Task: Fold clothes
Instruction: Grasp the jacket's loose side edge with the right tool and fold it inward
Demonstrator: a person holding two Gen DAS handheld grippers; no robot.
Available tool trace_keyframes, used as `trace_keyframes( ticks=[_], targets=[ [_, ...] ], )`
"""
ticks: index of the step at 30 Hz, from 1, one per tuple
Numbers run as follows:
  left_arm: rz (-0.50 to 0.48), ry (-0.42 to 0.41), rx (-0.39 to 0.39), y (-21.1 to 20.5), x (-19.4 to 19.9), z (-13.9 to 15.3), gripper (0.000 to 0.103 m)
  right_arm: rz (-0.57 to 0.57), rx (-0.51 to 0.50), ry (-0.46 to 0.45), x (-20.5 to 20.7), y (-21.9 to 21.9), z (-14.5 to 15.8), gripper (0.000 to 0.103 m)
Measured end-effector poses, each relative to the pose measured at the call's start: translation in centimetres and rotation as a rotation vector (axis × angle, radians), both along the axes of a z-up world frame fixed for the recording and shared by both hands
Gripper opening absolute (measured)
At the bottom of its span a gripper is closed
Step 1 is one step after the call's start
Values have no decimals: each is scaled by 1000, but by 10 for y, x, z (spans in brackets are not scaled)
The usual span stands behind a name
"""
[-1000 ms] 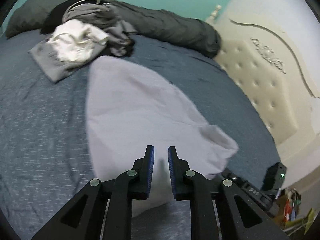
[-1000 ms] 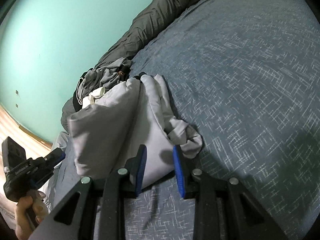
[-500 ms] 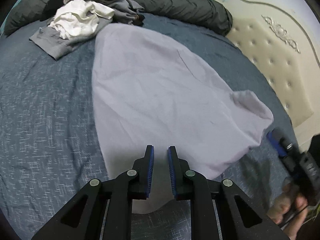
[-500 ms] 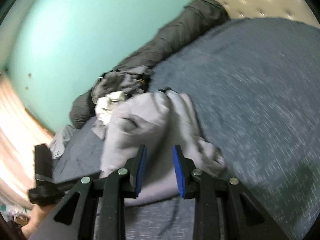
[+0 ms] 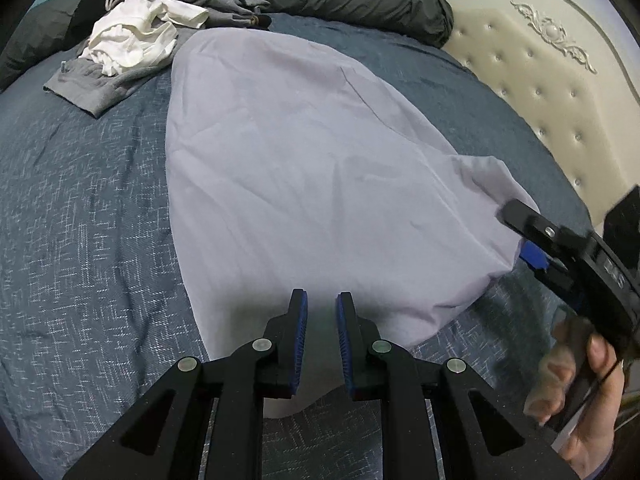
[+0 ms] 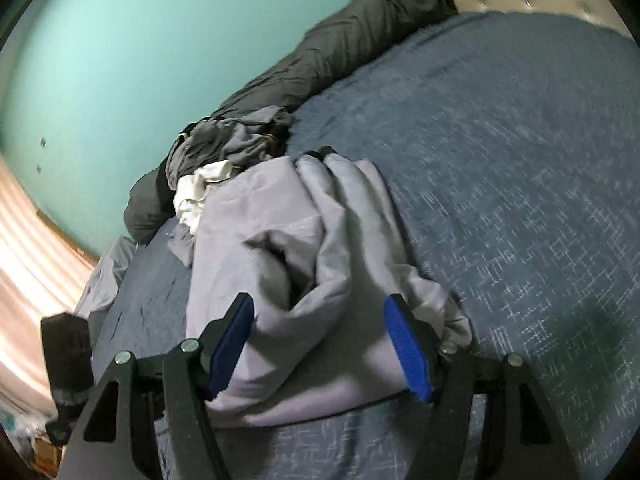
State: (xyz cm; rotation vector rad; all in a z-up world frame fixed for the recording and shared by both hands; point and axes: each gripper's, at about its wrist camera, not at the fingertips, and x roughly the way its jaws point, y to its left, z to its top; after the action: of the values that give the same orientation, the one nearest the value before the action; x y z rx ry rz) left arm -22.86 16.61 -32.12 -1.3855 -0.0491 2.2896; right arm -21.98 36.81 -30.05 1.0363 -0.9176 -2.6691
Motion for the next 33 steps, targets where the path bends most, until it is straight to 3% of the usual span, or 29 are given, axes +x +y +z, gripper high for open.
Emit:
trace_keyframes(
  ticks=[1,3,4,6,12,14,21,25,26,28,33],
  targets=[
    [-5,0,-5,1,0,-1,20,14,5,-5,-2,-1,-2,36],
    [-14,-1,-14,4,0,-2,22,36,38,-4,-3,-6,-3,23],
    [-13,-7,-12,4,-1,-2,23,45,56,-2,-3,-9,-4,12],
    [-9,-20,-4,4,-2,-2,23,46,86,12,2,-11,-1,9],
    [-1,-9,6,8,0,12,23,-23,158,76,32,-5,21,7],
    [-6,-24,-17,10,0,8,23,-24,153,42,32,-2,13,7],
    [23,-73,22,1,-2,-1,23,-43,118,-67,26,7,-19,7],
    [48,-37,11,-3,-1,7,24,-40,99,-117,25,13,-22,12],
    [51,-31,9,-4,-1,8,24,-45,95,-122,26,16,-21,19],
    [51,-34,13,-8,-2,8,24,-81,139,-106,30,18,-5,33],
    [52,-42,21,-15,-1,4,24,-100,140,15,38,20,39,33]
  ],
)
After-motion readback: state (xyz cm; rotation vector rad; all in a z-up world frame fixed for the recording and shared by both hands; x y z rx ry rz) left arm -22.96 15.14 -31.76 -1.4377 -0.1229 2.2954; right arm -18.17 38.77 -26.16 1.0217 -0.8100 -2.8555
